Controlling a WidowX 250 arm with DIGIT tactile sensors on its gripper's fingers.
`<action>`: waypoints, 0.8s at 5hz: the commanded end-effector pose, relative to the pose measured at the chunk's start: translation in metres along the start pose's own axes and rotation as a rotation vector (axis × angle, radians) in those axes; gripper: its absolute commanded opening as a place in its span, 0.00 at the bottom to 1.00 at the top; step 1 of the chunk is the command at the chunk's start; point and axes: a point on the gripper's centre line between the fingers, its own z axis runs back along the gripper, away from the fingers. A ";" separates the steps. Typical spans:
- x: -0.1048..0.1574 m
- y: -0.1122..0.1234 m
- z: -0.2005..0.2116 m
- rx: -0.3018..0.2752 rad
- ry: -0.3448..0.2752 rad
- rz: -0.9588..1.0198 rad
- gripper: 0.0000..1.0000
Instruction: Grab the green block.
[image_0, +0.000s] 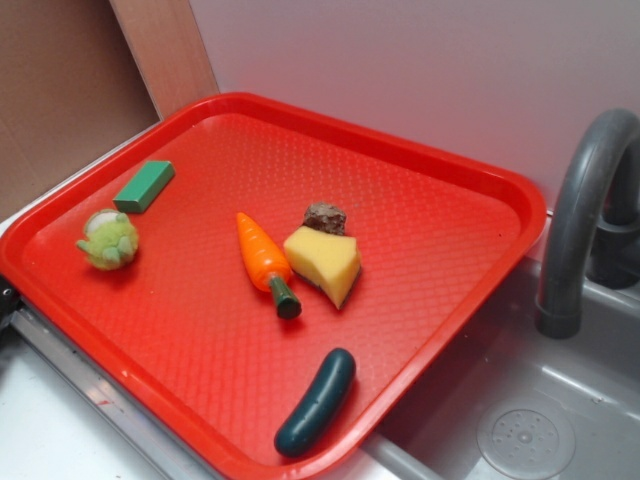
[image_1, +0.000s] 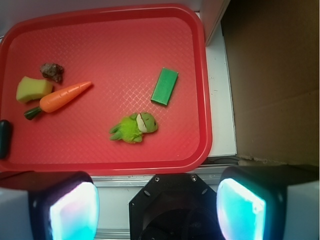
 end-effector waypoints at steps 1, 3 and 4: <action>0.038 0.012 -0.009 -0.063 0.071 0.457 1.00; 0.064 0.018 -0.061 -0.077 0.002 0.539 1.00; 0.075 0.016 -0.104 -0.044 -0.042 0.419 1.00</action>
